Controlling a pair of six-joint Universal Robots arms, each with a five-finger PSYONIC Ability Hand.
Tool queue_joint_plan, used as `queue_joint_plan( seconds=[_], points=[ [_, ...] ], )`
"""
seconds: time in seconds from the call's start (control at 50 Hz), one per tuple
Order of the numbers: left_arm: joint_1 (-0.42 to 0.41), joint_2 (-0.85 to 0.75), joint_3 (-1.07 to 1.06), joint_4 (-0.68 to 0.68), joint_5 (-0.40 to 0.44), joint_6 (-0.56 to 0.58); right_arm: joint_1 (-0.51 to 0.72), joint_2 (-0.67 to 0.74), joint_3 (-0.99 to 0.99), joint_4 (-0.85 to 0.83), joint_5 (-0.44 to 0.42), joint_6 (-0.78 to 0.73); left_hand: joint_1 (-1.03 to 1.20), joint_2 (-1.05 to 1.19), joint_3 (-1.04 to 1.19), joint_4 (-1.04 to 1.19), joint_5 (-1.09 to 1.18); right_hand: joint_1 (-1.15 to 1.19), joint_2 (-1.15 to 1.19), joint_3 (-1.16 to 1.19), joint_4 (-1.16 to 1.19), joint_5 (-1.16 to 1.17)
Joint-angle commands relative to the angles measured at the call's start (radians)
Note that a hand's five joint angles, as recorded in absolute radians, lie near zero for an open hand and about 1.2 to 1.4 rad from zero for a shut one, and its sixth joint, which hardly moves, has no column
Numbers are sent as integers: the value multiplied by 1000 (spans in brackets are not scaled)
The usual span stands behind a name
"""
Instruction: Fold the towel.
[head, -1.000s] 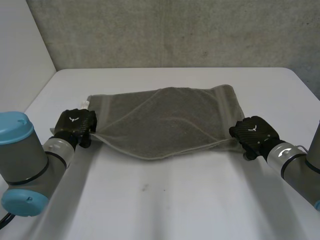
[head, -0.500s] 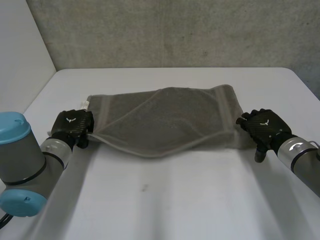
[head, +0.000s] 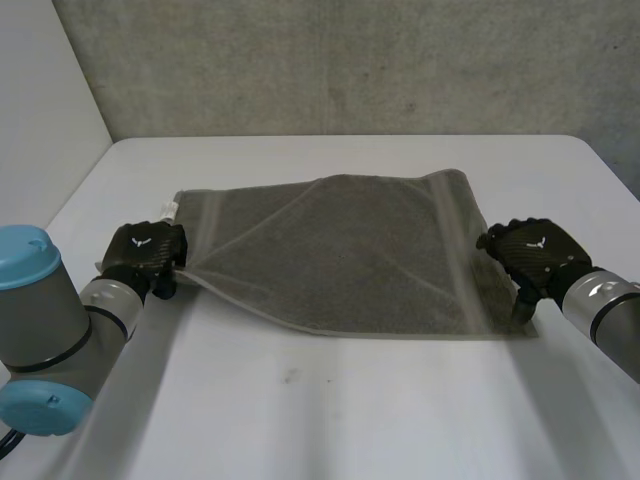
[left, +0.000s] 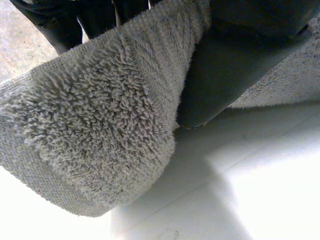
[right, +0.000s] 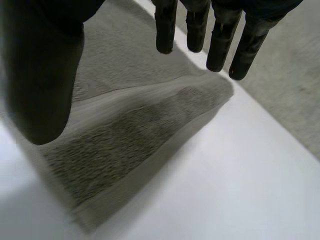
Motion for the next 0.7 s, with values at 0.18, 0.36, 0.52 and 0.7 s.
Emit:
queue_joint_plan(
  seconds=[0.18, 0.36, 0.52, 0.7],
  points=[
    [0, -2, -1, 0, 0, 0, -1, 119, -44, 67, -9, -23, 196, 178, 178, 176, 199, 133, 150, 144, 144, 133],
    [0, -2, 0, 0, 0, 0, -6, 147, -50, 52, -6, -60, 196, 178, 178, 176, 199, 215, 232, 225, 225, 215],
    [-2, -2, -1, 0, 0, 0, -6, 188, -66, 23, -6, -62, 196, 178, 178, 176, 199, 362, 378, 372, 372, 362],
    [-2, -2, -1, -1, 2, 0, -7, 207, -92, 3, -4, -60, 196, 178, 178, 176, 199, 533, 549, 543, 543, 532]
  ],
)
